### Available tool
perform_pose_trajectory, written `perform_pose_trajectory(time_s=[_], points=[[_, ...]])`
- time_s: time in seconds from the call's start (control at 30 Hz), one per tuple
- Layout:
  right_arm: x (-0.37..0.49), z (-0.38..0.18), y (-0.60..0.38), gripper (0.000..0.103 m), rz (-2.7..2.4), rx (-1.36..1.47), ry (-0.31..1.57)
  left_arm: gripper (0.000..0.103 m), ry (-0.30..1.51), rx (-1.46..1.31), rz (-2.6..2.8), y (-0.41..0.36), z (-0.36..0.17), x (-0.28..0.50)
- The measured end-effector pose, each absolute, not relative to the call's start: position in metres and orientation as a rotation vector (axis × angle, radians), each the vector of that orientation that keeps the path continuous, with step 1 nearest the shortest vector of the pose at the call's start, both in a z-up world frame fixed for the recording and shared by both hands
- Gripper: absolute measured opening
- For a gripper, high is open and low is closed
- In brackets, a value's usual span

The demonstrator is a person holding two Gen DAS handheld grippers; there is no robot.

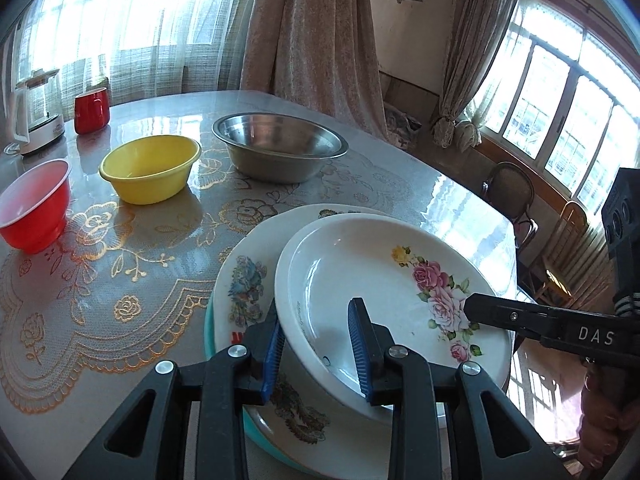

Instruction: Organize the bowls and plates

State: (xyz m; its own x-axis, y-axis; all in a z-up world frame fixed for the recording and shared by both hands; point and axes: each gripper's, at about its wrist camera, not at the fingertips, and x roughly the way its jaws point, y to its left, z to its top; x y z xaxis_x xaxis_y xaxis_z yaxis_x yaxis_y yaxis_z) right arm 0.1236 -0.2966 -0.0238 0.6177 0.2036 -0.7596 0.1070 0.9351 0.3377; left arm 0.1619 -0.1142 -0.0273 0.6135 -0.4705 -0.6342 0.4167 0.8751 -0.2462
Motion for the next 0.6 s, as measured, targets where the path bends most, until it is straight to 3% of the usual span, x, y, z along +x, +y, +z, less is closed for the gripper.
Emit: perform_pose_trajectory(time_s=[0.2,0.37,0.6], points=[[0.128,-0.023,-0.291,0.019,0.050,0.344,0.925,0.034,0.748,-0.064,-0.507,-0.112,-0.027,0.160],[0.129,-0.025,-0.294,0.019,0.046,0.373,0.929,0.049,0.744,-0.044,-0.543,-0.115,-0.026,0.153],[0.131,-0.024,-0.296,0.018,0.025,0.383,0.930,0.060,0.758,-0.049,-0.591,-0.116,-0.026,0.151]])
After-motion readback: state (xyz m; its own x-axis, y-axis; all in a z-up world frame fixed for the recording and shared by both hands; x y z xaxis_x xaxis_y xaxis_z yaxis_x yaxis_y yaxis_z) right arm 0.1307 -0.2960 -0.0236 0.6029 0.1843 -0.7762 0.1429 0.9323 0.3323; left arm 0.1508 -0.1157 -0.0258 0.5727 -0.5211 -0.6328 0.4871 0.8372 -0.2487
